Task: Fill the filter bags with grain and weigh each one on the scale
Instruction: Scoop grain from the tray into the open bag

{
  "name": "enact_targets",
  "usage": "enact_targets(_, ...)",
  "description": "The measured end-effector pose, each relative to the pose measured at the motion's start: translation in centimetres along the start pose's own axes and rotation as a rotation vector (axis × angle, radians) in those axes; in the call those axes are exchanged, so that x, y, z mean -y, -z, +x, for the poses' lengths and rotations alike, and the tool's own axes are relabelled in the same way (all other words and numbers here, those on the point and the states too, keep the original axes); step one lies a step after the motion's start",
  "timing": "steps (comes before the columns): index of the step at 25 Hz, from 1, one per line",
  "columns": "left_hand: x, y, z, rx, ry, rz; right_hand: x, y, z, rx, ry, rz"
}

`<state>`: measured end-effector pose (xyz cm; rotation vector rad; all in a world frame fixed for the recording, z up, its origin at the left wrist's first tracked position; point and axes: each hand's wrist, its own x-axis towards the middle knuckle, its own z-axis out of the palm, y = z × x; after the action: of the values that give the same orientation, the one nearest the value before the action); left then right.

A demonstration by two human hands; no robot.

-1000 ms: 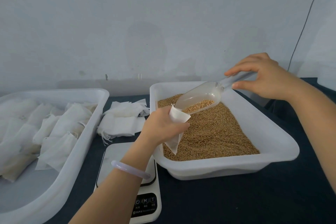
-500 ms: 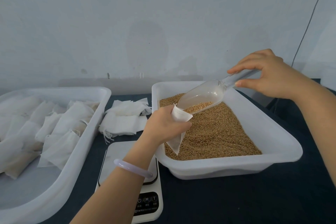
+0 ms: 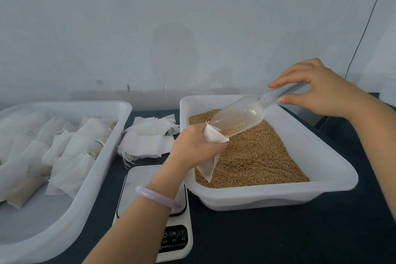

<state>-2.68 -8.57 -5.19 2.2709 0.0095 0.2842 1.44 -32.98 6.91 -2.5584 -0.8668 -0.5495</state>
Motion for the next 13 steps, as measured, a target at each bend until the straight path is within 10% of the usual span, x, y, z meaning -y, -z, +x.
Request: enact_targets(13,0.1,0.0,0.1,0.003,0.021,-0.013,-1.0,-1.2,-0.3,0.058,-0.109,0.116)
